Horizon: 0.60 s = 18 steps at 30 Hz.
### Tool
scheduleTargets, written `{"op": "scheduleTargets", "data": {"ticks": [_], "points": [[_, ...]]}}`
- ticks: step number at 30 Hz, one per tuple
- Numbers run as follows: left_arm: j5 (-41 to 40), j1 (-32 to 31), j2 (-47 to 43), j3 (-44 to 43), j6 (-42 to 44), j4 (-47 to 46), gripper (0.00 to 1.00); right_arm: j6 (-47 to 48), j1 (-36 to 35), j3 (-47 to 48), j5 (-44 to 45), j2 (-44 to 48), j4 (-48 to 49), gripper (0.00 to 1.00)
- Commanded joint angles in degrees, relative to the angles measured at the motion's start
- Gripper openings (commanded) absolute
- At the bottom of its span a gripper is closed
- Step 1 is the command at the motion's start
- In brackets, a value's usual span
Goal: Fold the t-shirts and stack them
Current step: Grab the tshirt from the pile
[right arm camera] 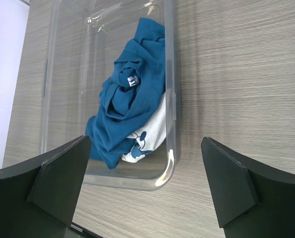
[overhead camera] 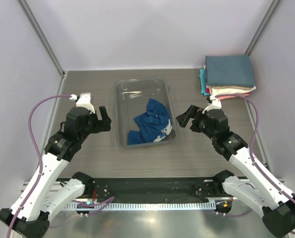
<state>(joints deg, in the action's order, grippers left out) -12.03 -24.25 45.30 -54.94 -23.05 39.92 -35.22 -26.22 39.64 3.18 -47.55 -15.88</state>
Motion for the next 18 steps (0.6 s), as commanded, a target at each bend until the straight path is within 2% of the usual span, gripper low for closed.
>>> {"op": "scheduleTargets", "data": {"ticks": [1, 8, 12, 18], "points": [[-0.8, 0.2, -1.3, 0.3, 0.5, -2.6, 0.88, 0.4, -0.3, 0.4, -1.6, 1.2, 2.5, 1.0], [-1.9, 0.3, -4.1, 1.2, 0.8, -3.1, 0.89, 3.2, -0.8, 3.7, -12.8, -4.1, 4.1, 1.0], [-2.9, 0.3, -5.0, 1.6, 0.7, -3.3, 0.9, 3.9, -4.4, 8.0, -10.7, -8.1, 4.6, 1.0], [-4.2, 0.3, -4.9, 1.7, 0.8, -2.9, 0.91, 7.5, -10.6, 20.7, -0.4, -22.9, -4.2, 1.0]]}}
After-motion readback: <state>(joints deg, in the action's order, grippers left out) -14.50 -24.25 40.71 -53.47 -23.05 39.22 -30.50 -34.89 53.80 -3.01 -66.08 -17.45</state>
